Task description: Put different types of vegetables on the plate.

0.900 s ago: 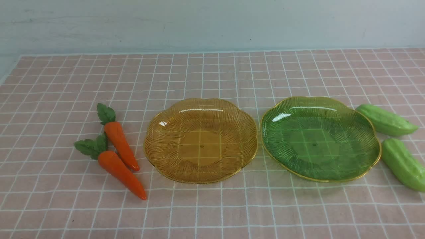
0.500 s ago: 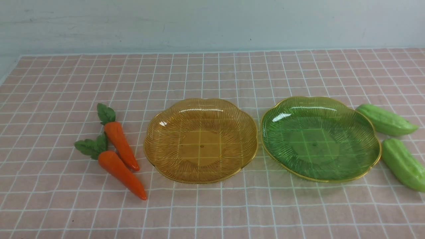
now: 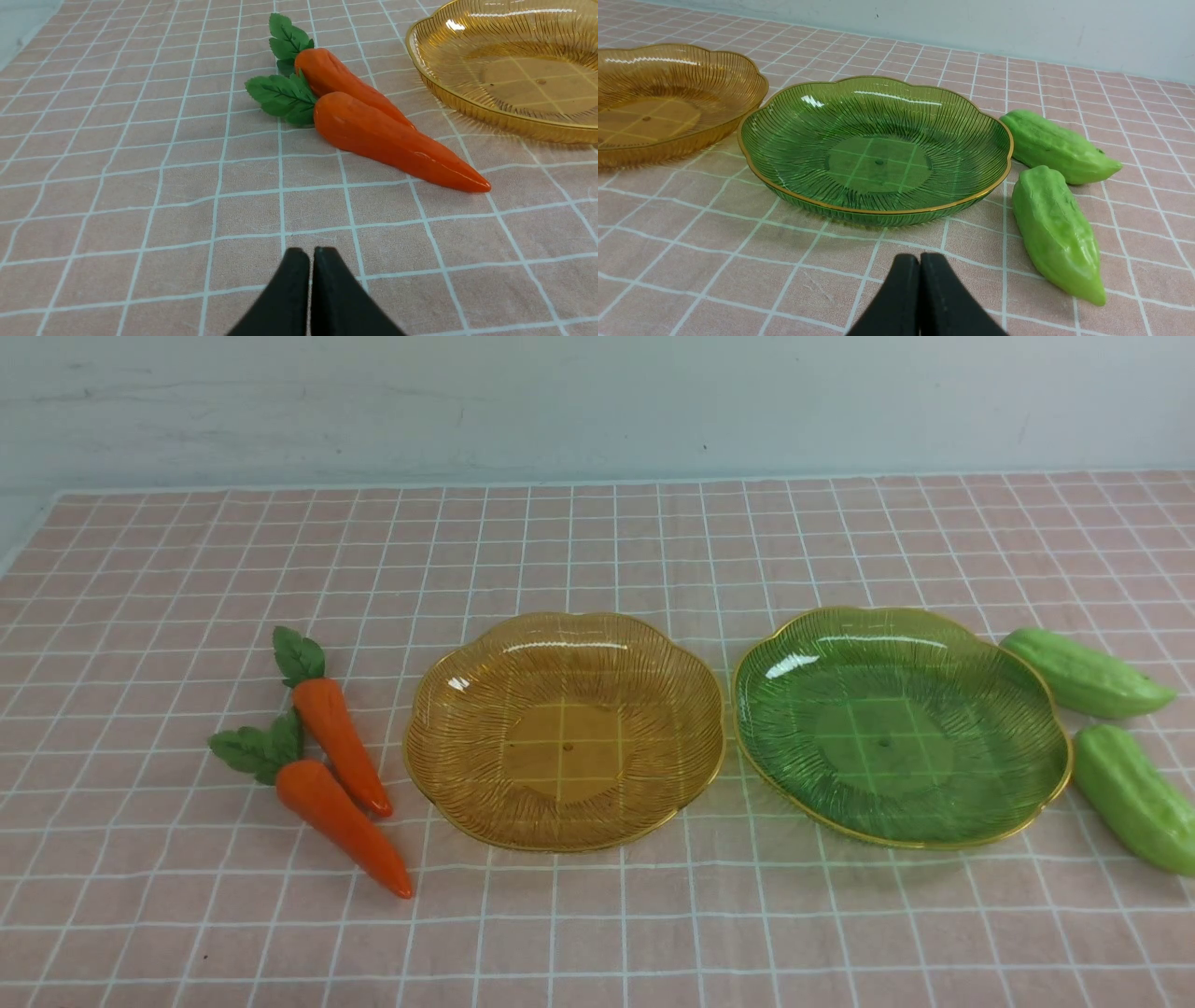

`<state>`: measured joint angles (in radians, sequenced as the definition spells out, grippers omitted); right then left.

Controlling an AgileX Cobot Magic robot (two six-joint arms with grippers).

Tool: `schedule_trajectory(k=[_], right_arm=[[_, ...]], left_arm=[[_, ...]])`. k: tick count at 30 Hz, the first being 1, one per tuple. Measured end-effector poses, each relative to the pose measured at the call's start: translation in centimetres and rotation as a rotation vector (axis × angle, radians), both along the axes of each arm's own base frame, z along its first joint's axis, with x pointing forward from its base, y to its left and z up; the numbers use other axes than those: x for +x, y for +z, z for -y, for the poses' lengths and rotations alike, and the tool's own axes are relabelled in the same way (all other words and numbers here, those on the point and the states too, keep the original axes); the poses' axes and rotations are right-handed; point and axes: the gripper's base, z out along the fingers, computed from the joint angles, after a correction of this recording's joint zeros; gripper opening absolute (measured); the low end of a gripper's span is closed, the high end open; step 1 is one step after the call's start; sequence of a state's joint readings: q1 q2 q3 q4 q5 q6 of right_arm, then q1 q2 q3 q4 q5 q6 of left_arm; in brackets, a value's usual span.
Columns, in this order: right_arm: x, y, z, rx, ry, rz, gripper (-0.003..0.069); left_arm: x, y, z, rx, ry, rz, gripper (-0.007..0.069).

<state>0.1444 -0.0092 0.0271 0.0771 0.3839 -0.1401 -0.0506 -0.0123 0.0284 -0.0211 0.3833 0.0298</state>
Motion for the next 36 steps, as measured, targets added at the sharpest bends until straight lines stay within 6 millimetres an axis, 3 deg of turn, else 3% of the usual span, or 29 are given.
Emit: schedule_trajectory(k=[24, 27, 31, 36], right_arm=[[0.0, 0.0, 0.0, 0.009, 0.0, 0.004, -0.0017], [0.0, 0.5, -0.3, 0.224, -0.01, 0.017, -0.0017], [0.0, 1.2, -0.9, 0.862, -0.037, -0.052, -0.0017], [0.0, 1.7, -0.8, 1.068, -0.05, -0.045, -0.0017]], left_arm=[[0.0, 0.0, 0.1, -0.035, 0.004, -0.002, -0.0003], [0.0, 0.1, 0.6, -0.312, 0.027, -0.021, -0.0003], [-0.2, 0.7, 2.0, -0.969, 0.065, -0.096, -0.0003], [-0.1, 1.7, 2.5, -1.365, 0.064, -0.111, -0.0003]])
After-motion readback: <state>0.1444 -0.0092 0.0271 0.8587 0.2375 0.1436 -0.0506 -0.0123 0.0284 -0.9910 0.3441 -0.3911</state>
